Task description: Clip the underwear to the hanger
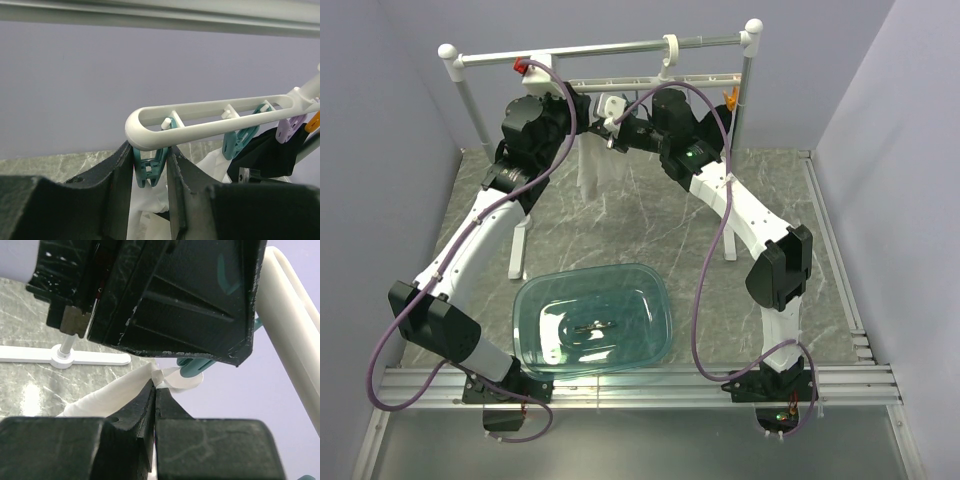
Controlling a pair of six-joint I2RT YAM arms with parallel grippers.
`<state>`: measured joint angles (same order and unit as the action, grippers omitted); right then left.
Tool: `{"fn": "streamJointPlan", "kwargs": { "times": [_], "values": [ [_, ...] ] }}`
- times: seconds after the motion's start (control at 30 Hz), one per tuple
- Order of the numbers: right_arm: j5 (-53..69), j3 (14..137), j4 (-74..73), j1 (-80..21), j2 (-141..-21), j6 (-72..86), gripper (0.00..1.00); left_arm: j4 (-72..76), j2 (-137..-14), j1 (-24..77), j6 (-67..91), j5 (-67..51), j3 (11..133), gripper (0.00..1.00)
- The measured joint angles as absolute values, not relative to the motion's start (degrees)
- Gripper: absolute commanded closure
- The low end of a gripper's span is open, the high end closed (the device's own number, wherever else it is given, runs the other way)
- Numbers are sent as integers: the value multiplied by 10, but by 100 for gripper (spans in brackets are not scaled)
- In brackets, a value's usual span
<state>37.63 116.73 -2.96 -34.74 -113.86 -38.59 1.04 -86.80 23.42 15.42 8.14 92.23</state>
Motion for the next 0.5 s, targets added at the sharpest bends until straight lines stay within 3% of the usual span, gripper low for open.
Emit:
{"fn": "streamJointPlan", "kwargs": {
  "times": [0.5],
  "values": [
    [372,1167,-7,-347,-1138,-384,100,9,-868,234,142,78,922,100]
  ]
}}
